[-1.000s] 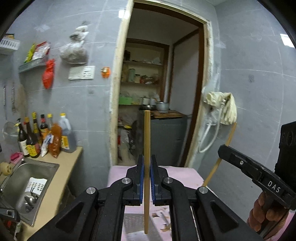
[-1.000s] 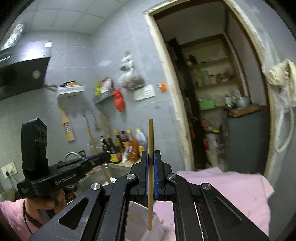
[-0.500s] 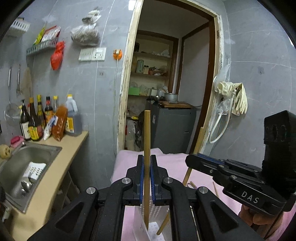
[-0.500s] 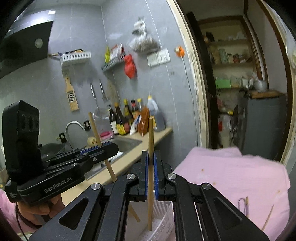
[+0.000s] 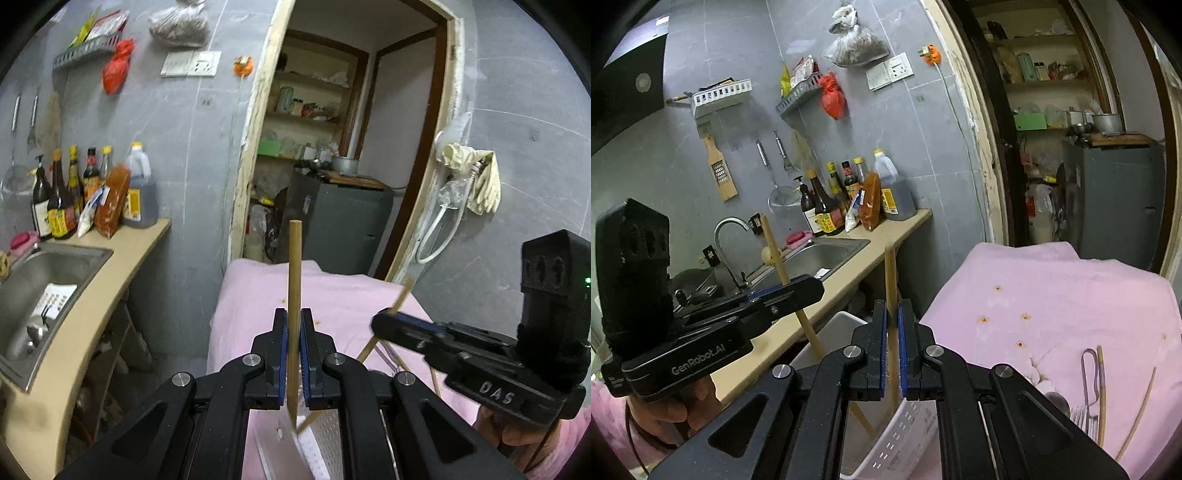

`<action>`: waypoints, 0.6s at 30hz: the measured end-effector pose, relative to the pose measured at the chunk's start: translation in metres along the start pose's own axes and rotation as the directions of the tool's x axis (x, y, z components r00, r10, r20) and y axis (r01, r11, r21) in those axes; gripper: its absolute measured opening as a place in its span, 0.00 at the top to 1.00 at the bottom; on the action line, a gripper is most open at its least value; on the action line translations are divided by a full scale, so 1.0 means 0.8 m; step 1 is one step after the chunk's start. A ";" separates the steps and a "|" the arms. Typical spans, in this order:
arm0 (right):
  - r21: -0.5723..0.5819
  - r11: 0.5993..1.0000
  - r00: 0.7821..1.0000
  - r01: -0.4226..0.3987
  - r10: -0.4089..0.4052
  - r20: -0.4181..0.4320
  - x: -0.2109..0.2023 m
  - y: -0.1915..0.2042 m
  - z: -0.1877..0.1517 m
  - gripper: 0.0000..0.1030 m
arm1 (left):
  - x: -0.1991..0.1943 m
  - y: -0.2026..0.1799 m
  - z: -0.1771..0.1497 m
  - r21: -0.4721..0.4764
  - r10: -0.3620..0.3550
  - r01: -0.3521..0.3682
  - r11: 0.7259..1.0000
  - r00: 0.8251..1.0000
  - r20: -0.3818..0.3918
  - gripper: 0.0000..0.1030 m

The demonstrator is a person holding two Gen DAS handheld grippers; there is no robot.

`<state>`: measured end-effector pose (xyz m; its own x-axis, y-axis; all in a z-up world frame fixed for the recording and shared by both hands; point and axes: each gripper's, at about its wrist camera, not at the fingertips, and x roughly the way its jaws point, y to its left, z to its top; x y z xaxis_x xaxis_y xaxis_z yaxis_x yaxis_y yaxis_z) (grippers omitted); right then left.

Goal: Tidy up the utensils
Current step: 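Open both tools to drop the chopsticks into the white holder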

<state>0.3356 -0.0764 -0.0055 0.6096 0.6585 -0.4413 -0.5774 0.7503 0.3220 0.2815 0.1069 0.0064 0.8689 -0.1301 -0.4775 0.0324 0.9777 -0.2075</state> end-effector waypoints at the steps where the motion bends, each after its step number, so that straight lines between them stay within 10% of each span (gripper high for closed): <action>1: 0.009 1.000 1.000 0.002 -0.002 0.004 -0.003 -0.002 0.001 0.92 | 0.000 0.002 -0.001 -0.009 0.000 0.000 1.000 1.000 -0.006 0.94; 6: 0.042 0.999 0.999 0.024 -0.026 0.047 -0.025 -0.010 0.005 0.74 | -0.004 0.004 -0.002 -0.034 -0.002 0.001 0.999 1.000 -0.015 0.91; 18: 0.087 0.972 0.957 0.218 -0.230 0.175 -0.118 -0.036 0.012 0.33 | -0.035 -0.039 0.008 -0.013 0.010 -0.009 1.000 0.997 0.070 0.34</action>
<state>0.3000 -0.1595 0.0353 0.8117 0.4677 -0.3499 -0.3811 0.8780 0.2896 0.2594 0.0810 0.0312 0.9019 -0.1086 -0.4182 0.0181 0.9765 -0.2146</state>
